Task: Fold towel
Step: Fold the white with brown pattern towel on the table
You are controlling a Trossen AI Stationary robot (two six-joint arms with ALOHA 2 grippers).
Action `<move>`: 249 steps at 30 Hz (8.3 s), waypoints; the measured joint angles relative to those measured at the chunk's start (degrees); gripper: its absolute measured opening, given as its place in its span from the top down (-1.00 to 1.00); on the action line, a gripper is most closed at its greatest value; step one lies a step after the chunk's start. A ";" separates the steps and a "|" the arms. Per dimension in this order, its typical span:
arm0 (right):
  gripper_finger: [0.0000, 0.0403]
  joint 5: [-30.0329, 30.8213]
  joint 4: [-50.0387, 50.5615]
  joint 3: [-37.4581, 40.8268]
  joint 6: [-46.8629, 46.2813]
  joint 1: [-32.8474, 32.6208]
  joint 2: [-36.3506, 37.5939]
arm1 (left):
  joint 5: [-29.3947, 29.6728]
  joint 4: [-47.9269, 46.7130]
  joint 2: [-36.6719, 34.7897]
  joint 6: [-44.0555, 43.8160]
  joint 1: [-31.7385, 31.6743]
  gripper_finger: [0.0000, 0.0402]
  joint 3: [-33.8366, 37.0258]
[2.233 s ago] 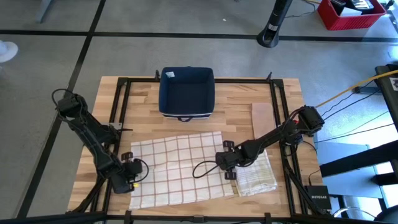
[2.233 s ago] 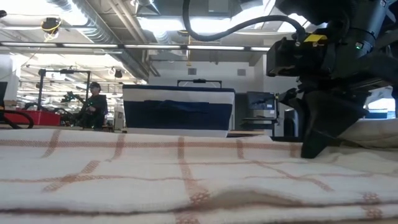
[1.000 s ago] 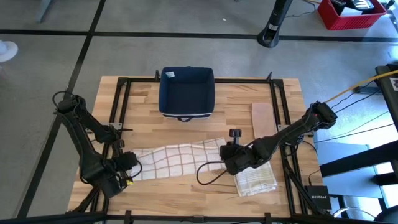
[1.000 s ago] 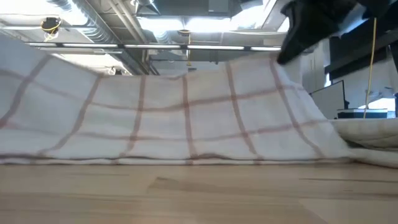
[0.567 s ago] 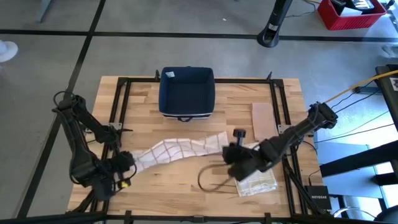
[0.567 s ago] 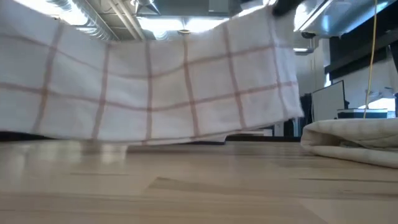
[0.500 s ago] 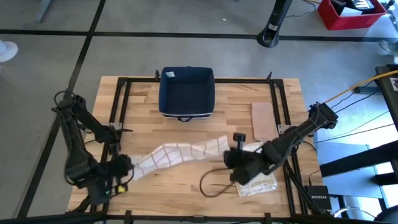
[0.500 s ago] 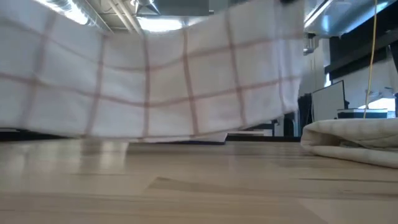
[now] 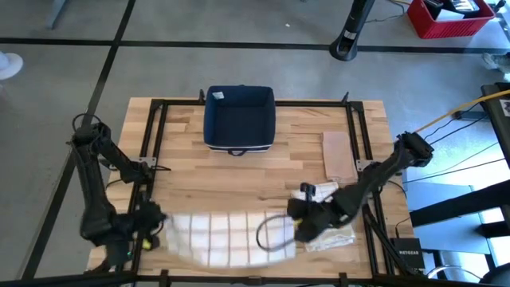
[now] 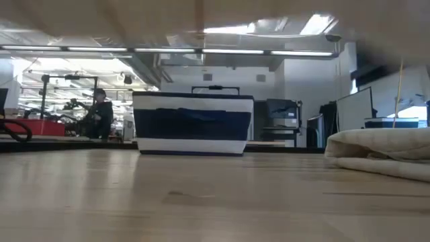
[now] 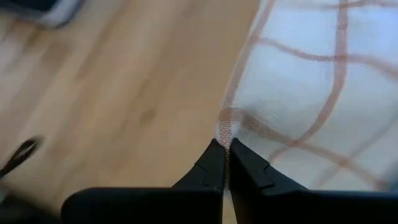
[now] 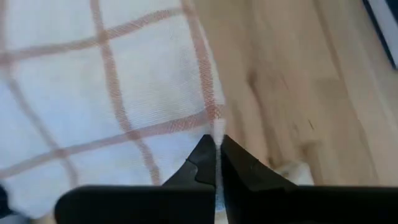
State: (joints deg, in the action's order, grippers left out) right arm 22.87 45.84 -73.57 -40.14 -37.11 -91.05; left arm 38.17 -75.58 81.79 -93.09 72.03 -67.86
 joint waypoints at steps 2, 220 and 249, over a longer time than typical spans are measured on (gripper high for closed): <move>0.97 -0.42 -5.26 6.76 -0.32 2.37 0.00 | -2.16 -0.67 -0.04 -4.42 0.00 1.00 6.21; -0.59 -5.05 -50.16 28.30 -47.62 6.07 -12.56 | -16.97 89.42 28.62 72.18 -43.85 0.11 20.92; 0.92 2.57 -62.18 30.23 -37.63 6.37 -17.73 | -18.06 90.17 26.45 74.74 -43.89 0.11 19.29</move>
State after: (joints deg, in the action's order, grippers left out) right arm 25.44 -16.34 -43.33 -77.77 -30.74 -108.77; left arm 20.12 14.60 108.24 -18.34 28.14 -48.57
